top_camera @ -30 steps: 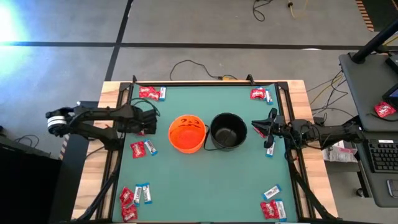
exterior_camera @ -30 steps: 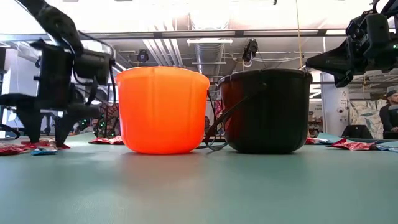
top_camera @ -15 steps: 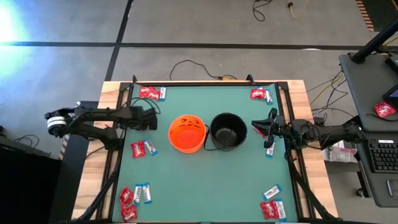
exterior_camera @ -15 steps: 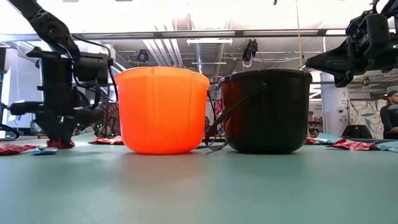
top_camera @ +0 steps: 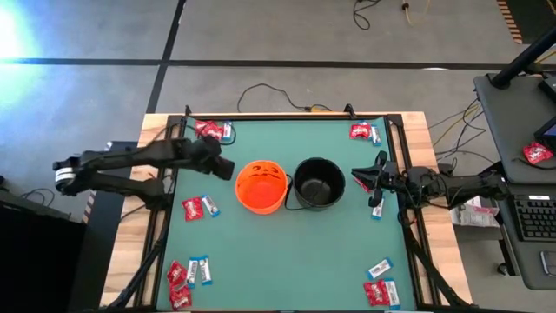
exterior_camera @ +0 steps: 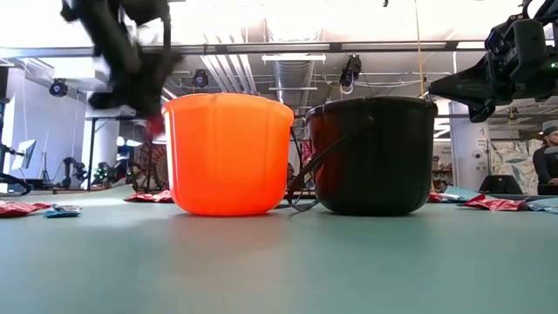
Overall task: Sort candy by brand, put in halloween buckets
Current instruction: Put the red candy into the orange bucket
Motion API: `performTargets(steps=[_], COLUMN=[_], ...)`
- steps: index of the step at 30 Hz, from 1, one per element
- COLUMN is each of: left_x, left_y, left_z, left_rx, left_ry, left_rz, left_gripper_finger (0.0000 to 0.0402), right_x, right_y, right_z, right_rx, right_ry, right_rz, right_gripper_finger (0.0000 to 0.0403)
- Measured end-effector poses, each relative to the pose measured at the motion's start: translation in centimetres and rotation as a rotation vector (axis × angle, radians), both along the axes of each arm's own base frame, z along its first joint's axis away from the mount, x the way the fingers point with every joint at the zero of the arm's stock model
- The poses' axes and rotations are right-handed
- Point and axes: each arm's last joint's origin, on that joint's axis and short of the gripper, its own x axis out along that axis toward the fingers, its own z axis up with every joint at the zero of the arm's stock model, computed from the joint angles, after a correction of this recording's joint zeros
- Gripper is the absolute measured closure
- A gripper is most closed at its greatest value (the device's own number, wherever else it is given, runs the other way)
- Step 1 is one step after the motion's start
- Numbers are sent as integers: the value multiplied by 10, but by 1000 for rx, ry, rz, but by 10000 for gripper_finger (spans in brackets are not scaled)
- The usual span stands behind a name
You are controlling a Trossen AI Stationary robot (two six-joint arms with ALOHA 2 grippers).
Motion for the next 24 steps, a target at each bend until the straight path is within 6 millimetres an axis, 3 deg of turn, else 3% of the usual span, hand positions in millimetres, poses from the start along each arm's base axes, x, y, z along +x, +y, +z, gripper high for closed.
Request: performTargets(steps=[3, 5, 10, 15, 18, 24], left_x=[10, 23, 76, 126, 145, 171], left_y=[-12, -19, -40, -51, -49, -50], left_z=[42, 59, 66, 33, 3, -41], left_rx=[56, 63, 107, 46, 1, -82], left_ry=[-105, -159, -141, 49, 191, 299], left_rz=[-95, -127, -190, -212, -166, -128], left_gripper_finger=[394, 394, 395, 394, 382, 363], right_x=[0, 0, 0, 0, 0, 0], right_y=[0, 0, 0, 0, 0, 0], right_z=[0, 0, 0, 0, 0, 3], right_rx=[0, 0, 0, 0, 0, 12], right_ry=[0, 0, 0, 0, -1, -36], right_rz=[0, 0, 0, 0, 0, 0], right_gripper_finger=[374, 374, 374, 374, 374, 374])
